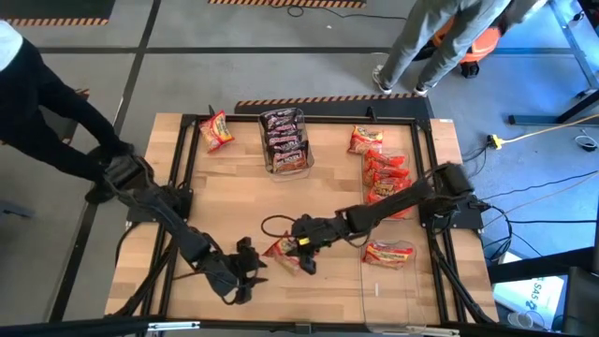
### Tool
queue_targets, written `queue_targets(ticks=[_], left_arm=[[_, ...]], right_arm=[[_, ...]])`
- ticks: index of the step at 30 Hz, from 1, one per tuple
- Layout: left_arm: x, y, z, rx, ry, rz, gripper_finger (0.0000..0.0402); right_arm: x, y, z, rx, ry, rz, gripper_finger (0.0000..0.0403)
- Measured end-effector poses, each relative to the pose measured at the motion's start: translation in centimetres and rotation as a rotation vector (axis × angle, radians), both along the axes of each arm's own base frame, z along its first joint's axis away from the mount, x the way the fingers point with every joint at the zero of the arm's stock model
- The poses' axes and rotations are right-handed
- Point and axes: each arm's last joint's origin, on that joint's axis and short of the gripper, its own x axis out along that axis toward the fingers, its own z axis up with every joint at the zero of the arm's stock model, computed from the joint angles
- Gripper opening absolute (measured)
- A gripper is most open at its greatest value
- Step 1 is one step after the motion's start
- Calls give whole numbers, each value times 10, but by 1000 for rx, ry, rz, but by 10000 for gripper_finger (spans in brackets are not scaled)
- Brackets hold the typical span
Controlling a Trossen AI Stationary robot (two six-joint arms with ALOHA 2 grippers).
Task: Sort Maruchan noodles
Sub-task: Put the red noodle pack into the bottom transparent bin
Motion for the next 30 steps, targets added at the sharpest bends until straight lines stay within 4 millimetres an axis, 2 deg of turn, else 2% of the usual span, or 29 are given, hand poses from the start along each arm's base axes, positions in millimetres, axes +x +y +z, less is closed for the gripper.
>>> queue_targets(ticks=[4,10,18,21,25,30], left_arm=[[-1,0,4,-14,-13,0,185],[1,1,4,-19,-12,6,185],[7,6,6,-34,-29,29,185],[10,9,6,-41,-37,41,185],[13,12,6,-43,-39,57,185],[14,13,7,-48,-42,61,185]], right_arm=[[-23,3,34,-43,14,52,68],[-70,17,75,-102,84,108,67],[-139,48,105,-30,244,170,67],[-162,61,107,-35,305,211,67],[-190,78,97,-67,461,199,67],[-208,86,77,-228,585,114,67]])
